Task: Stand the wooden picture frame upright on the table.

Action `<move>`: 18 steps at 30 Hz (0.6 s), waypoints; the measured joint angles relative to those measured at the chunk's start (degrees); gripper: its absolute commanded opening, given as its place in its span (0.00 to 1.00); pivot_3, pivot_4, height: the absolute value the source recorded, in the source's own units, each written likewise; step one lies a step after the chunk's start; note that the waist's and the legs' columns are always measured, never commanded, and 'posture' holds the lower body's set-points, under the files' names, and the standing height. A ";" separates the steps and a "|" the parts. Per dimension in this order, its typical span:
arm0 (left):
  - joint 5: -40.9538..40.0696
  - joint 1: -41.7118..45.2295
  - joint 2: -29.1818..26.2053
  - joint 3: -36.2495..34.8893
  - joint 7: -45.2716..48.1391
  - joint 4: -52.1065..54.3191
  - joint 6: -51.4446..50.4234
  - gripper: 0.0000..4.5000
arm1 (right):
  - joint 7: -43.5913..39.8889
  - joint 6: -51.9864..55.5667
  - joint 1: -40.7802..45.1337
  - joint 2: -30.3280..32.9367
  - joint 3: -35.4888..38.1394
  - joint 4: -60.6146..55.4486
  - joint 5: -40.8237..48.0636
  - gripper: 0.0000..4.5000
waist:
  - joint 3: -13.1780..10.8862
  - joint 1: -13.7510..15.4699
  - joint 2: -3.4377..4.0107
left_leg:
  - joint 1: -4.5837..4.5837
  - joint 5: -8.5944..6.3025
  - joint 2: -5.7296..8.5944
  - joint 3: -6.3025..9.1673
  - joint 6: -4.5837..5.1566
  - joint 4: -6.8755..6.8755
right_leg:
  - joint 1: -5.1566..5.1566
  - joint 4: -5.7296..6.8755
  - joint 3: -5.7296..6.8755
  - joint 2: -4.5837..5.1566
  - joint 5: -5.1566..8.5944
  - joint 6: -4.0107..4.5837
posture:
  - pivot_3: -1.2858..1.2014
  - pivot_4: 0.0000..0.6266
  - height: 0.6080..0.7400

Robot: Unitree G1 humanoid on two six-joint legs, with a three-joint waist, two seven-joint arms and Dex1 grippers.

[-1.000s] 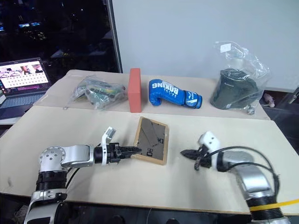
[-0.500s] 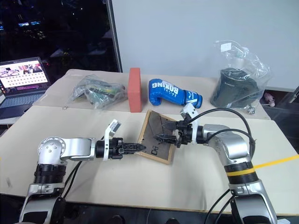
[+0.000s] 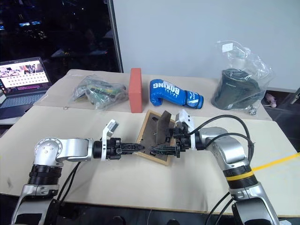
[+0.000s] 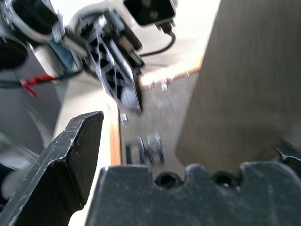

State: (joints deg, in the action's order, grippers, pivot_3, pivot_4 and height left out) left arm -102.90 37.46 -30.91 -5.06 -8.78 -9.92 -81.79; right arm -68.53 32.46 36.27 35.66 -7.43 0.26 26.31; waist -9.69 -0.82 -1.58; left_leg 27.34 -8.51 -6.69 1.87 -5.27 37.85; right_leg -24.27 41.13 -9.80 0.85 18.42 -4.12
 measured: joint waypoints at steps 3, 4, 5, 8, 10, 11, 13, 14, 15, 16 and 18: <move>-3.36 1.42 -2.86 1.26 -0.20 -1.11 0.98 0.25 | 0.55 -5.90 -0.90 2.47 1.42 2.30 -2.91 0.99 | 0.00 0.06 0.00 | 0.00 0.00 0.00 -0.01 0.00 0.00 | 0.01 -0.02 0.00 0.00 0.04 -0.07 | 0.52 0.24 0.43; -4.17 1.56 -3.31 1.88 -0.19 -1.59 1.39 0.25 | 0.63 -8.80 -1.44 4.11 1.93 4.00 -4.29 0.99 | 0.00 0.09 0.00 | 0.00 0.00 0.00 -0.01 0.00 0.00 | 0.02 -0.04 0.00 0.00 0.05 -0.08 | 0.52 0.24 0.43; -5.23 1.59 -3.57 2.12 0.44 -2.03 1.42 0.25 | 0.81 -10.63 -2.13 5.49 2.47 5.66 -5.65 0.99 | -0.01 0.24 -0.01 | 0.01 0.00 0.00 -0.01 0.00 0.00 | 0.02 -0.05 0.00 0.00 0.05 -0.08 | 0.52 0.24 0.43; -7.65 2.70 -4.41 2.18 3.53 -2.06 1.40 0.25 | 1.67 -15.13 -5.83 7.66 5.05 10.32 -7.92 0.99 | -0.03 0.67 -0.02 | 0.04 0.00 0.00 -0.02 0.00 -0.02 | -0.02 -0.05 0.01 0.01 0.05 -0.06 | 0.52 0.24 0.43; -7.79 3.40 -5.50 2.25 5.31 -2.19 1.20 0.25 | 3.33 -17.48 -7.79 7.81 7.69 9.71 -8.15 0.99 | -0.06 0.44 0.06 | 0.01 0.00 0.00 -0.02 0.00 -0.06 | -0.05 -0.03 0.01 0.01 0.06 -0.04 | 0.52 0.24 0.43; -7.84 3.54 -5.71 2.34 6.31 -2.39 0.90 0.25 | 4.76 -17.49 -8.46 7.60 9.29 8.22 -7.57 0.99 | -0.08 0.18 0.09 | 0.01 0.00 0.00 -0.02 0.00 -0.07 | -0.05 0.00 0.01 0.01 0.06 -0.04 | 0.52 0.24 0.43; -7.92 3.58 -5.84 2.82 8.11 -2.98 0.21 0.25 | 8.85 -20.32 -9.47 5.91 12.17 4.40 -7.79 0.99 | -0.08 -0.28 0.10 | -0.04 0.00 0.00 0.00 0.00 -0.08 | -0.02 0.03 0.01 0.00 0.06 -0.04 | 0.52 0.24 0.43; -7.95 3.58 -5.84 3.23 8.58 -3.26 0.18 0.25 | 11.24 -23.56 -9.86 4.84 12.65 3.18 -9.46 0.99 | -0.08 -0.39 0.10 | -0.05 0.01 0.00 0.01 -0.01 -0.07 | 0.00 0.03 0.01 0.00 0.07 -0.06 | 0.52 0.24 0.43; -7.96 3.58 -5.84 3.79 8.91 -3.45 0.19 0.25 | 13.67 -27.21 -10.29 3.73 12.60 2.61 -11.71 0.99 | -0.08 -0.40 0.10 | -0.05 0.03 0.00 0.01 -0.04 -0.06 | 0.00 0.02 0.01 0.01 0.10 -0.11 | 0.52 0.24 0.43; -7.95 3.54 -5.83 4.17 9.00 -3.48 0.19 0.25 | 16.15 -31.08 -10.81 2.71 12.42 2.76 -14.31 0.99 | -0.08 -0.30 0.10 | -0.03 0.07 0.00 0.01 -0.11 -0.05 | 0.00 0.02 0.01 0.01 0.16 -0.25 | 0.52 0.24 0.43; -7.96 3.48 -4.79 4.18 8.93 -4.49 0.75 0.25 | 26.14 -40.18 -11.39 -1.57 13.02 5.22 -20.63 0.99 | -0.08 -0.08 0.09 | -0.03 0.07 0.00 0.01 -0.12 0.00 | 0.03 0.01 0.01 0.01 0.16 -0.27 | 0.52 0.24 0.43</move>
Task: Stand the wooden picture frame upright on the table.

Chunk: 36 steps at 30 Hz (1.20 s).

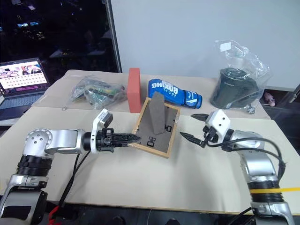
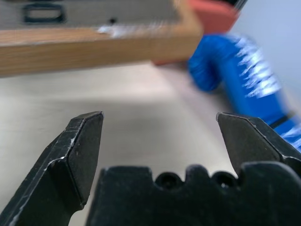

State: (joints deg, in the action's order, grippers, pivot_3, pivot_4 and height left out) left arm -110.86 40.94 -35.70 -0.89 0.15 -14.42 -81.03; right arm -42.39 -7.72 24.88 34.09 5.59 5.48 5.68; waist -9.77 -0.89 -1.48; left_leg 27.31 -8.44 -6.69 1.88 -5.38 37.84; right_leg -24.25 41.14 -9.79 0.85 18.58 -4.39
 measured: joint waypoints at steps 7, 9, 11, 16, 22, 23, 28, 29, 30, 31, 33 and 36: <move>-0.02 -1.79 5.40 -0.25 -2.39 0.13 2.38 0.25 | 24.83 -24.08 -1.54 -1.35 -3.82 7.58 -24.16 0.99 | 0.00 0.25 0.00 | 0.05 0.01 0.04 0.00 -0.01 0.00 | -0.05 0.04 0.00 0.03 -0.16 0.27 | 0.52 0.24 0.43; -0.03 -1.79 5.97 -0.49 -2.83 0.46 2.62 0.25 | 28.51 -27.42 -0.93 -1.28 -4.84 7.80 -27.73 0.99 | 0.00 0.02 0.00 | 0.03 0.01 0.04 0.00 -0.02 0.00 | -0.04 0.08 0.00 0.03 -0.16 0.27 | 0.52 0.24 0.43; -0.03 -1.84 6.31 -0.88 -3.55 0.75 2.78 0.25 | 31.55 -30.87 -0.13 -0.86 -6.02 7.70 -31.76 0.99 | 0.00 -0.02 0.00 | 0.03 0.02 0.04 0.01 -0.02 0.00 | -0.04 0.09 0.00 0.03 -0.16 0.27 | 0.52 0.24 0.43; -0.03 -1.88 6.22 -2.20 -3.88 1.11 2.88 0.25 | 35.49 -35.57 1.12 -0.32 -8.84 6.89 -37.40 0.99 | -0.01 0.18 0.00 | 0.04 0.02 0.04 0.01 -0.02 0.03 | -0.01 0.08 0.00 0.03 -0.16 0.26 | 0.52 0.24 0.43; -0.53 -2.06 5.71 -2.25 -3.64 1.65 2.68 0.25 | 36.87 -37.25 1.23 1.22 -9.84 6.63 -39.32 0.70 | -0.01 0.19 0.00 | 0.04 0.02 0.04 0.02 -0.02 0.05 | 0.00 0.09 0.00 0.03 -0.16 0.27 | 0.52 0.24 0.43; -0.76 -2.38 5.32 -2.25 -3.24 2.42 2.60 0.25 | 37.06 -37.48 1.22 1.36 -9.91 6.64 -39.38 0.62 | -0.01 0.13 0.00 | 0.04 0.02 0.04 0.02 -0.02 0.05 | -0.01 0.11 0.00 0.03 -0.16 0.27 | 0.52 0.24 0.43; -1.85 -2.68 3.92 -1.50 -1.27 2.46 1.91 0.25 | 39.31 -39.71 1.23 3.72 -9.91 6.46 -42.77 0.38 | -0.01 0.11 0.00 | 0.03 0.02 0.04 0.02 -0.02 0.10 | -0.01 0.19 0.00 0.03 -0.16 0.27 | 0.52 0.24 0.43; -1.91 -2.68 3.69 -1.44 -1.02 2.46 1.81 0.36 | 39.58 -40.00 1.23 3.76 -9.91 6.47 -42.87 0.37 | -0.01 0.08 0.00 | 0.03 0.02 0.04 0.02 -0.02 0.10 | -0.01 0.19 0.00 0.03 -0.16 0.27 | 0.52 0.24 0.43; -2.00 -2.68 3.44 -1.40 -0.68 2.46 1.71 0.47 | 39.75 -40.28 1.23 3.76 -9.91 6.48 -42.91 0.37 | -0.01 0.05 0.00 | 0.03 0.02 0.04 0.02 -0.02 0.10 | -0.02 0.21 0.00 0.03 -0.16 0.27 | 0.52 0.24 0.43; -1.95 -2.62 3.04 -1.53 -0.44 2.78 1.86 0.54 | 39.74 -40.65 1.21 3.77 -9.96 6.87 -42.70 0.36 | -0.01 0.03 0.00 | 0.03 0.02 0.04 0.03 -0.02 0.10 | -0.01 0.22 0.01 0.03 -0.15 0.28 | 0.52 0.24 0.43; -1.86 -2.57 1.27 -1.85 -0.58 2.97 2.47 0.70 | 39.65 -40.93 1.08 3.94 -10.75 7.61 -42.54 0.28 | -0.01 -0.09 0.00 | 0.02 0.02 0.04 0.03 -0.02 0.12 | -0.03 0.28 0.00 0.03 -0.14 0.29 | 0.52 0.24 0.43; -1.67 -2.98 -0.68 -1.80 -1.05 3.23 2.80 0.96 | 39.03 -40.92 1.10 3.97 -10.94 8.21 -40.74 0.28 | -0.01 -0.07 -0.01 | 0.03 0.01 0.05 0.04 -0.02 0.22 | -0.04 0.46 0.00 0.03 -0.07 0.32 | 0.52 0.24 0.43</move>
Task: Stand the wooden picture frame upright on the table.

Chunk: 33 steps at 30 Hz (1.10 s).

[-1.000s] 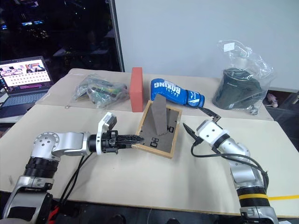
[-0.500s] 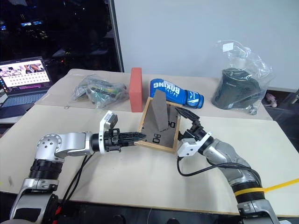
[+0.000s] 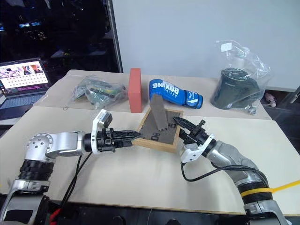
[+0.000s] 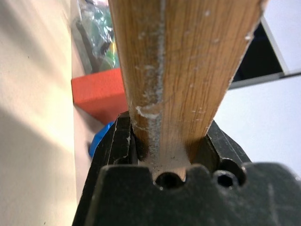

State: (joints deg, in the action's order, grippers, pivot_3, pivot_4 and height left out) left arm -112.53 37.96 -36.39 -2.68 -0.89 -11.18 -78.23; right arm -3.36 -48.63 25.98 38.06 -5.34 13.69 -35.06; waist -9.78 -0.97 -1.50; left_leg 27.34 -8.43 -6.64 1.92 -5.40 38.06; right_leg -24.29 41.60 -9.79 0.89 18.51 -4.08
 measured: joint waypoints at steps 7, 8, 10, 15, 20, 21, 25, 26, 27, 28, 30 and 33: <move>0.87 -2.48 -8.62 -3.86 2.26 3.11 1.52 1.00 | -10.02 4.37 1.45 -0.38 -0.99 1.55 14.72 0.28 | -0.02 -0.46 -0.01 | -0.01 -0.02 0.01 0.00 0.03 0.23 | -0.07 0.48 0.00 0.00 0.23 0.06 | 0.52 0.24 0.43; 2.24 -3.22 -9.48 -4.46 3.06 4.44 1.74 1.00 | -12.36 6.60 2.15 -0.68 -0.94 1.68 18.15 0.28 | -0.02 -0.53 -0.01 | -0.01 -0.02 0.01 0.01 0.03 0.26 | -0.06 0.49 0.01 0.00 0.23 0.05 | 0.52 0.24 0.43; 5.44 -5.39 -11.06 -6.00 5.68 8.70 2.05 1.00 | -20.06 14.88 4.18 -2.65 -0.79 1.63 28.71 0.28 | -0.04 -0.84 -0.04 | 0.00 -0.02 0.00 0.05 0.03 0.29 | -0.03 0.51 0.04 0.00 0.23 0.08 | 0.52 0.24 0.43; 14.77 -9.90 -10.97 -9.11 12.47 19.80 6.22 1.00 | -36.79 40.97 7.09 -3.96 -0.68 0.41 47.33 0.28 | -0.06 -0.70 -0.01 | 0.02 -0.02 0.01 0.13 0.03 0.27 | 0.02 0.47 0.15 0.00 0.24 0.11 | 0.52 0.24 0.43; 31.64 -15.09 -8.64 -9.68 19.43 31.95 17.61 1.00 | -48.58 69.92 11.57 -0.46 -1.99 -2.32 58.08 0.28 | -0.11 -0.18 0.05 | 0.01 -0.02 0.01 0.11 0.02 0.19 | -0.05 0.44 0.15 0.00 0.28 0.19 | 0.52 0.24 0.43; 34.68 -16.30 -8.52 -9.72 20.75 33.61 19.81 1.00 | -50.34 73.90 12.64 0.64 -2.39 -2.43 58.81 0.28 | -0.11 -0.10 0.05 | 0.00 -0.02 0.01 0.11 0.02 0.16 | -0.05 0.41 0.15 0.00 0.30 0.19 | 0.52 0.24 0.43; 44.16 -18.80 -7.33 -9.15 23.41 37.11 26.01 1.00 | -54.00 90.95 18.81 0.89 -2.40 1.10 62.84 0.28 | -0.17 -0.21 0.04 | 0.01 -0.03 0.01 0.08 0.03 0.13 | -0.11 0.40 0.12 0.00 0.35 0.15 | 0.52 0.24 0.43; 46.11 -19.31 -7.09 -8.58 23.92 37.77 27.11 1.00 | -55.24 95.10 20.56 0.92 -2.39 2.55 63.69 0.28 | -0.17 -0.15 0.04 | 0.00 -0.03 0.01 0.08 0.03 0.12 | -0.10 0.40 0.12 0.00 0.35 0.15 | 0.52 0.24 0.43; 47.39 -19.88 -6.78 -8.31 24.19 38.07 27.60 1.00 | -56.60 98.28 21.70 0.93 -2.40 3.54 64.63 0.28 | -0.17 -0.11 0.04 | 0.00 -0.03 0.01 0.08 0.03 0.10 | -0.10 0.37 0.12 0.00 0.36 0.15 | 0.52 0.24 0.43; 48.16 -20.23 -6.39 -8.22 24.30 38.06 27.91 1.00 | -57.80 100.14 22.17 0.87 -2.40 4.10 65.30 0.28 | -0.18 -0.07 0.02 | 0.01 -0.03 0.01 0.08 0.04 0.08 | -0.11 0.35 0.12 0.00 0.37 0.14 | 0.52 0.24 0.43; 49.58 -20.93 -5.97 -8.17 25.16 38.06 28.48 1.00 | -59.30 102.63 22.45 0.11 -2.51 5.43 65.66 0.28 | -0.19 -0.07 0.01 | 0.02 -0.04 0.01 0.08 0.05 0.04 | -0.11 0.30 0.12 0.00 0.39 0.13 | 0.52 0.24 0.43; 50.72 -21.88 -5.82 -8.29 26.58 38.06 29.37 1.00 | -61.56 103.93 20.96 -0.25 -3.29 6.35 65.60 0.28 | -0.19 -0.07 0.01 | 0.01 -0.04 0.01 0.07 0.06 -0.02 | -0.10 0.26 0.12 0.00 0.40 0.13 | 0.52 0.24 0.43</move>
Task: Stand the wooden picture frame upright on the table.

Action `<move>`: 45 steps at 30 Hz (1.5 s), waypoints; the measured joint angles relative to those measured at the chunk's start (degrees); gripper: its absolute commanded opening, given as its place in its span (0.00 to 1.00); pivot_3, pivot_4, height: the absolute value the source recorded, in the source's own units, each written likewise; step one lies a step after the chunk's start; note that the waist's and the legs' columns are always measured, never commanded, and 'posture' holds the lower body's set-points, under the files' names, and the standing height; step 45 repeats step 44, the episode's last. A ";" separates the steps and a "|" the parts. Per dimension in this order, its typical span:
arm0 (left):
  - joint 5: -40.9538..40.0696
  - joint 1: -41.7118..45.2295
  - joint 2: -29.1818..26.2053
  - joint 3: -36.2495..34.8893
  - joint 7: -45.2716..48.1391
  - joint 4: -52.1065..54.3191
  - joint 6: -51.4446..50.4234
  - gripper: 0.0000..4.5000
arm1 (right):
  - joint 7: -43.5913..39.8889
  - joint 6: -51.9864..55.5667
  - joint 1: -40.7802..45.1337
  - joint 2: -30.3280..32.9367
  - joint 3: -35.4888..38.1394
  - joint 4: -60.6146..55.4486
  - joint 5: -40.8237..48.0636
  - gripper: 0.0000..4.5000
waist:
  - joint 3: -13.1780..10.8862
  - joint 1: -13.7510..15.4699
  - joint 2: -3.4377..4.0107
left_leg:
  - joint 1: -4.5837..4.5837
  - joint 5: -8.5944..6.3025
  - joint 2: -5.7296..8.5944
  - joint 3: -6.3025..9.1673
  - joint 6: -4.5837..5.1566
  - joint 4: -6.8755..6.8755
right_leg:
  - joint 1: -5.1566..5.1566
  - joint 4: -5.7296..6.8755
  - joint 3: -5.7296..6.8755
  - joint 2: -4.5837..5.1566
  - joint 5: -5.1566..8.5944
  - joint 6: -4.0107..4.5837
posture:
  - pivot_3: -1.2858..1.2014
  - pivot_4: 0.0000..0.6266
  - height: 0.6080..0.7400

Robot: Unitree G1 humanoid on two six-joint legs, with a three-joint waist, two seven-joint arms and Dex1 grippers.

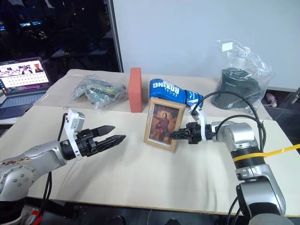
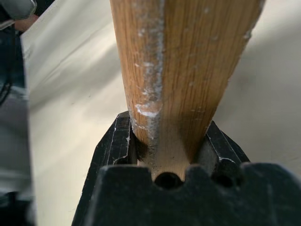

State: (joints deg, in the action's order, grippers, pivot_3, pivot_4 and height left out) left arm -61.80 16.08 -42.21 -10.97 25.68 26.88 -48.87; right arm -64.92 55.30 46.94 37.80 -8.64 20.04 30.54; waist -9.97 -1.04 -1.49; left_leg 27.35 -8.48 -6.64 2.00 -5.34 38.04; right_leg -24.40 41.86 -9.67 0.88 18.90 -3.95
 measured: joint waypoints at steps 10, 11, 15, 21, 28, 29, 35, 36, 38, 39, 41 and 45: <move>2.20 -0.60 1.07 -0.01 2.57 -0.01 0.07 1.00 | -2.43 -0.69 -4.58 -0.17 -0.17 -4.17 -0.16 0.28 | 0.00 -0.10 0.00 | -0.05 0.00 0.00 0.01 0.00 0.00 | 0.04 0.01 0.01 0.00 0.10 -0.18 | 0.52 0.24 0.43; 2.74 -0.61 1.07 0.10 2.76 -0.02 0.10 1.00 | -2.31 -1.19 -5.25 -0.18 0.03 -4.79 -0.22 0.28 | 0.00 -0.05 0.00 | -0.05 0.00 0.00 0.00 0.00 0.00 | 0.04 0.00 0.01 0.00 0.11 -0.19 | 0.52 0.24 0.43; 5.16 -0.30 1.20 1.01 4.15 -0.31 0.17 1.00 | -1.22 -1.93 -7.96 -0.02 0.52 -6.97 -0.34 0.64 | 0.00 0.07 0.00 | -0.03 0.00 0.00 0.01 0.00 0.00 | 0.03 -0.01 0.01 0.00 0.11 -0.20 | 0.52 0.24 0.43; 9.42 -0.17 1.18 1.35 7.27 -2.08 1.80 1.00 | -0.98 0.48 -10.00 1.91 3.29 -8.45 0.57 0.99 | -0.01 -0.12 0.00 | -0.04 0.00 0.00 0.00 0.00 0.00 | 0.00 0.01 0.01 0.00 0.11 -0.20 | 0.52 0.24 0.43; 18.15 -0.42 1.85 2.27 9.22 -6.27 8.54 1.00 | -1.31 3.51 -17.62 8.78 12.98 -12.31 4.90 0.99 | -0.01 0.35 0.00 | -0.03 -0.01 0.00 0.00 0.01 -0.05 | 0.07 -0.15 0.01 0.00 0.13 -0.23 | 0.52 0.24 0.43; 19.55 -0.87 2.02 2.54 9.17 -6.67 9.59 1.00 | -1.47 3.46 -19.28 9.89 14.10 -12.51 5.09 0.99 | -0.01 0.38 -0.01 | -0.03 -0.01 0.00 0.00 0.01 -0.07 | 0.08 -0.18 0.01 0.00 0.13 -0.23 | 0.52 0.24 0.43; 24.84 -3.21 4.61 3.29 9.16 -10.39 13.85 1.00 | -1.80 -11.26 -30.59 11.96 21.27 -15.64 1.94 0.99 | -0.01 -0.28 -0.01 | -0.09 -0.01 0.00 0.01 0.02 -0.11 | 0.08 -0.16 0.01 0.00 0.16 -0.28 | 0.52 0.24 0.43; 25.58 -3.41 4.95 3.28 9.15 -11.21 14.15 1.00 | -0.85 -14.73 -31.88 11.13 21.91 -16.49 0.99 0.99 | -0.01 -0.61 -0.01 | -0.10 0.00 0.00 0.01 0.02 -0.12 | 0.09 -0.15 0.01 0.00 0.15 -0.29 | 0.52 0.24 0.43; 27.67 -3.64 5.58 3.26 8.74 -12.09 16.00 1.00 | 2.25 -21.69 -32.94 7.71 23.85 -17.66 -0.80 0.99 | -0.01 -1.17 -0.01 | -0.13 0.01 0.00 0.01 0.00 -0.11 | 0.12 -0.13 0.01 0.00 0.13 -0.33 | 0.52 0.24 0.43; 28.53 -3.64 5.83 3.27 8.56 -12.15 16.68 1.00 | 3.87 -24.62 -33.29 6.49 24.30 -18.06 -1.49 0.99 | -0.01 -1.33 -0.01 | -0.12 0.02 0.00 0.02 -0.01 -0.11 | 0.13 -0.14 0.01 0.00 0.10 -0.34 | 0.52 0.24 0.43; 30.19 -3.55 7.49 3.08 7.32 -12.50 18.28 1.00 | 7.66 -30.38 -35.72 4.40 25.90 -20.00 -4.02 0.99 | -0.01 -1.30 -0.01 | -0.14 0.02 0.00 0.03 -0.01 -0.10 | 0.19 -0.17 0.01 0.00 0.10 -0.35 | 0.52 0.24 0.43; 31.13 -3.64 8.36 3.32 7.23 -13.99 18.45 1.00 | 12.60 -33.38 -38.91 1.07 26.78 -23.49 -5.06 0.99 | -0.01 -1.27 -0.01 | -0.11 0.02 0.00 0.03 -0.01 -0.10 | 0.17 -0.16 0.01 0.00 0.10 -0.34 | 0.52 0.24 0.43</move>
